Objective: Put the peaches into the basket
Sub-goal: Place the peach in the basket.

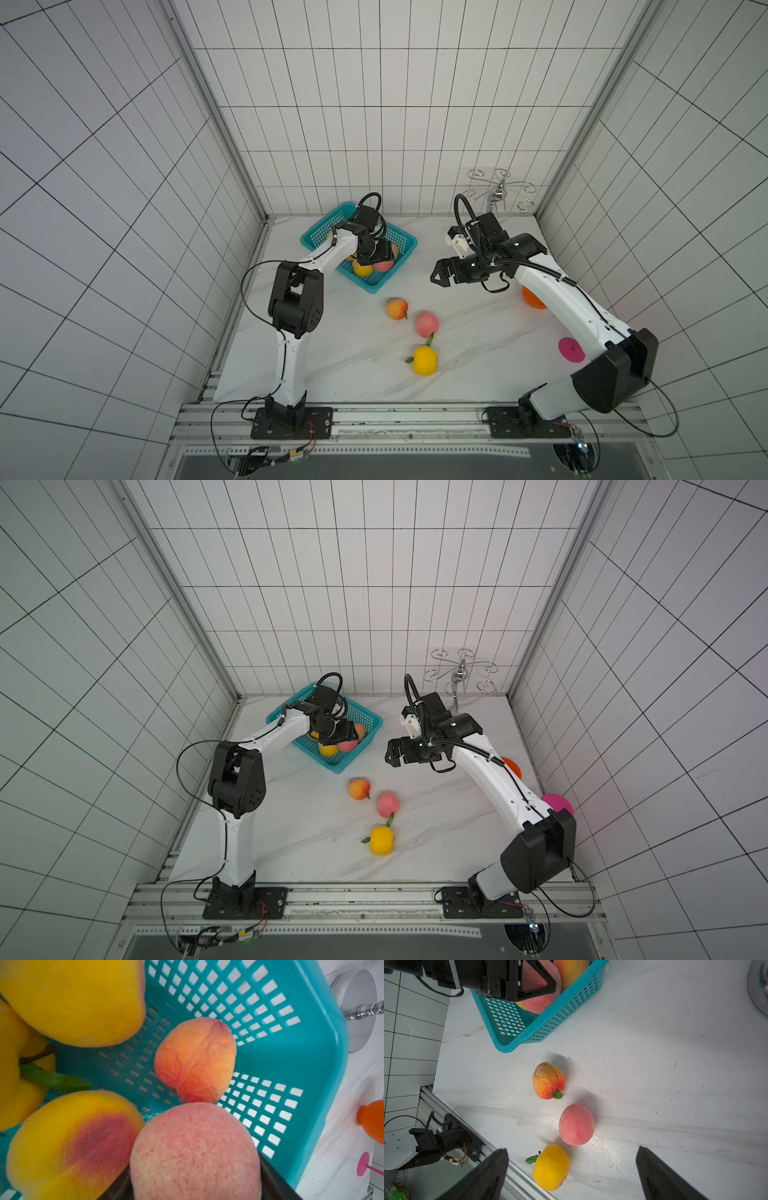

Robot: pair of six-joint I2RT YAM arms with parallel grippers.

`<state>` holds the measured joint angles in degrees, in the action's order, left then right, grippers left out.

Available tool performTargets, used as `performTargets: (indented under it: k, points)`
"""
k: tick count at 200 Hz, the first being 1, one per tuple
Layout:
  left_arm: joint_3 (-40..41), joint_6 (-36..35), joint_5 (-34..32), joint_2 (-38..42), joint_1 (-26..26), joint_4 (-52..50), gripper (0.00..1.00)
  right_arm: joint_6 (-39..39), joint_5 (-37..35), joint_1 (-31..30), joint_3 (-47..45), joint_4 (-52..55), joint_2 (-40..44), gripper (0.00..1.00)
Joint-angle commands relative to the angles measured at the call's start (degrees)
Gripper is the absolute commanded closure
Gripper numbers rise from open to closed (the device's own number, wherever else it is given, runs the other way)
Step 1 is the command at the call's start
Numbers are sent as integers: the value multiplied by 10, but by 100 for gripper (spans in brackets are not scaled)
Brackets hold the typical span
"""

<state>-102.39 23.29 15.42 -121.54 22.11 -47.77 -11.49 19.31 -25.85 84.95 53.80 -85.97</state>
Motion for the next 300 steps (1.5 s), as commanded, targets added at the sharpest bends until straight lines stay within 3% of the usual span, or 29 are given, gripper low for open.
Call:
performTargets:
  k: [1, 201, 300]
  points:
    - [15, -18, -23, 18, 3, -7, 33, 4, 10, 5, 13, 7, -3, 0]
    - [20, -19, -11, 57, 3, -13, 16, -19, 22, 5, 0, -5, 13, 0]
    - [28, -11, -26, 124, 6, -38, 11, -21, 25, 5, -33, -17, 52, 0]
